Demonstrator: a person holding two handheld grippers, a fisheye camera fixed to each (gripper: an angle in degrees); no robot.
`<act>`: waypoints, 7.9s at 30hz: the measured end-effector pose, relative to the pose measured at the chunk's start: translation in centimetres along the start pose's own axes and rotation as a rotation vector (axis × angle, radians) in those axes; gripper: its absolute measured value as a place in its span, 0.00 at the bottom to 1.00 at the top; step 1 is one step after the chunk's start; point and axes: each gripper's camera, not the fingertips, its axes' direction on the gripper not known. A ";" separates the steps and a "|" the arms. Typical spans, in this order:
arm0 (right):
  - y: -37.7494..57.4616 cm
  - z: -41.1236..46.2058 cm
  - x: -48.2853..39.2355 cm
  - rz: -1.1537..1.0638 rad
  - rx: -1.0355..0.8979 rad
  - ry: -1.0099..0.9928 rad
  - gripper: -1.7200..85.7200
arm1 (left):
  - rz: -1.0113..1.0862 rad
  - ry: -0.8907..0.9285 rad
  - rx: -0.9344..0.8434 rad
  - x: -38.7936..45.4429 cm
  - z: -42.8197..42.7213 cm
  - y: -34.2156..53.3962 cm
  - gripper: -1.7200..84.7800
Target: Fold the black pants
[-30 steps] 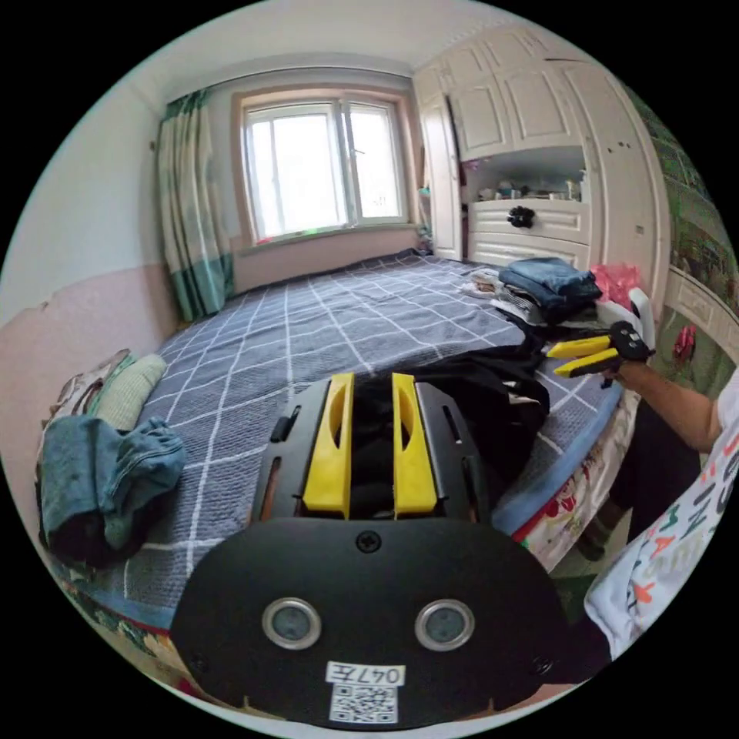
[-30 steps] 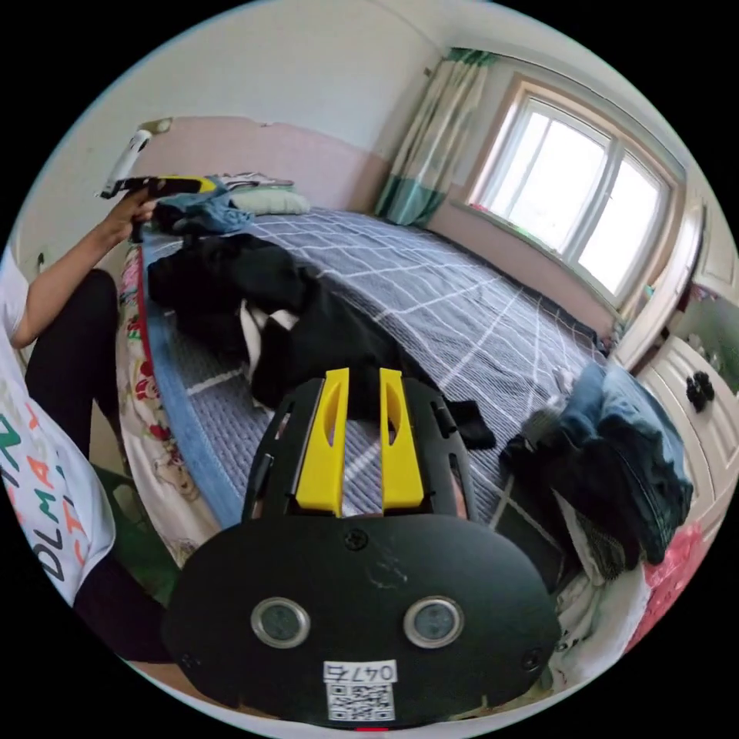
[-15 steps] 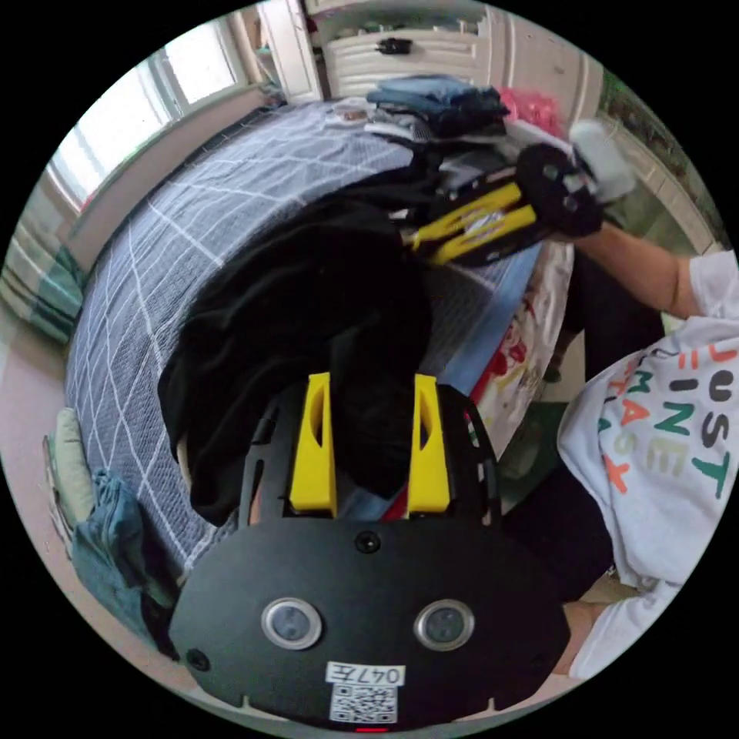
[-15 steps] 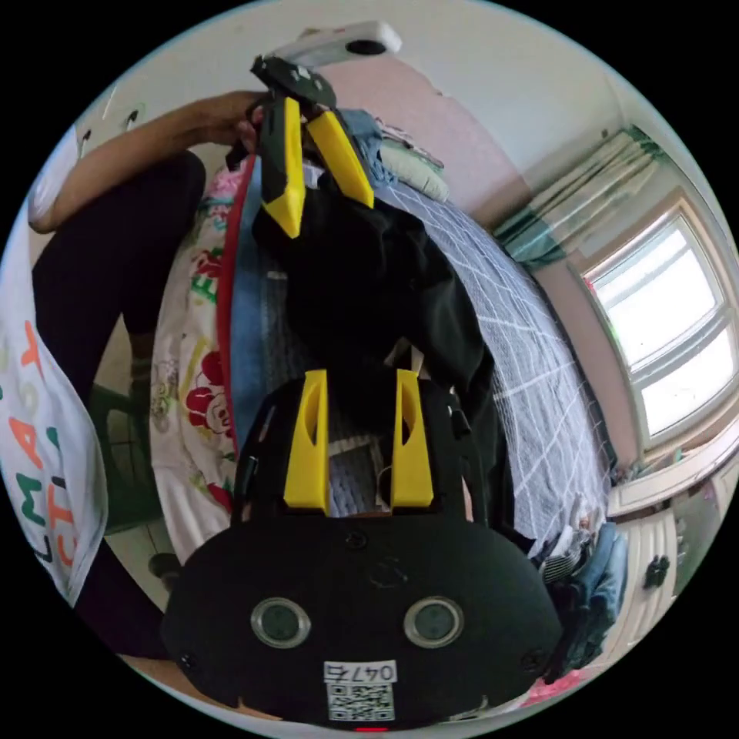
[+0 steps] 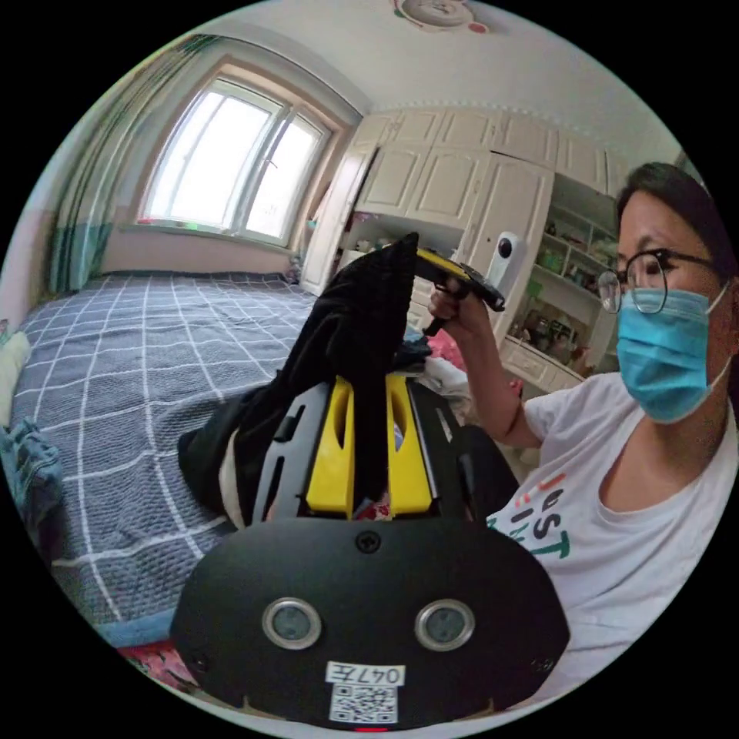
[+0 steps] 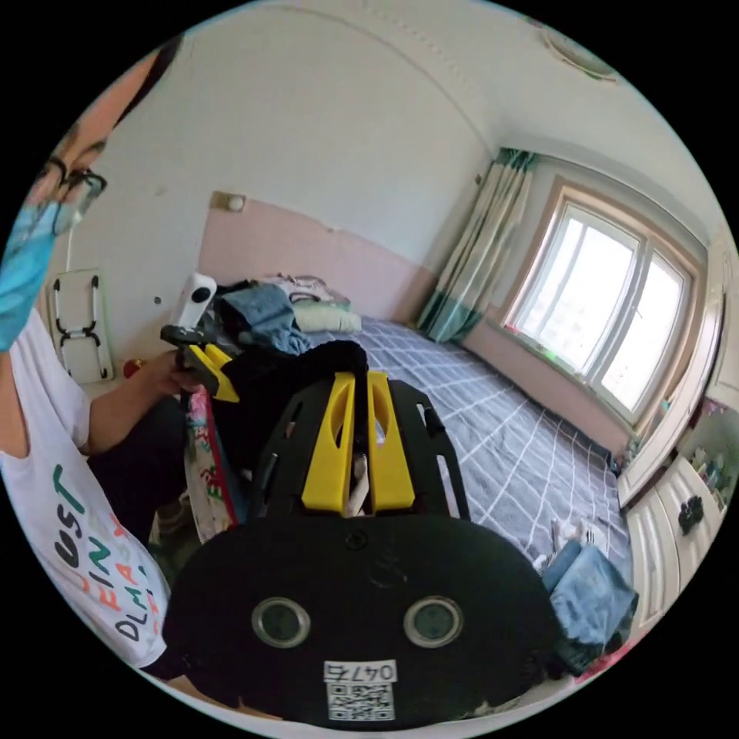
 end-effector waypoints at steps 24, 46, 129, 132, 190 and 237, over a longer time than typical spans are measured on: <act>11.5 22.9 -8.3 0.099 -0.289 -0.344 0.09 | -0.256 -0.876 -0.052 -10.0 -10.0 5.8 0.17; 9.5 17.9 -6.0 0.049 -0.199 -0.489 0.03 | -0.307 -0.369 -0.141 -13.6 -14.5 0.4 0.07; 6.9 44.9 -16.5 -0.031 -0.428 -0.804 0.02 | -0.312 0.046 -0.368 -11.8 -26.1 6.3 0.01; 6.0 46.3 -22.0 -0.185 -0.504 -0.759 0.02 | -0.312 0.075 -0.350 -12.4 -25.9 6.0 0.01; 5.0 31.6 -27.9 -0.548 -0.087 -0.643 0.07 | 0.263 0.377 -0.510 -9.1 -20.1 -3.3 0.01; -2.5 24.2 -11.5 -0.343 -0.281 -0.458 0.02 | 0.547 -0.473 -0.727 5.6 -1.3 -6.9 0.02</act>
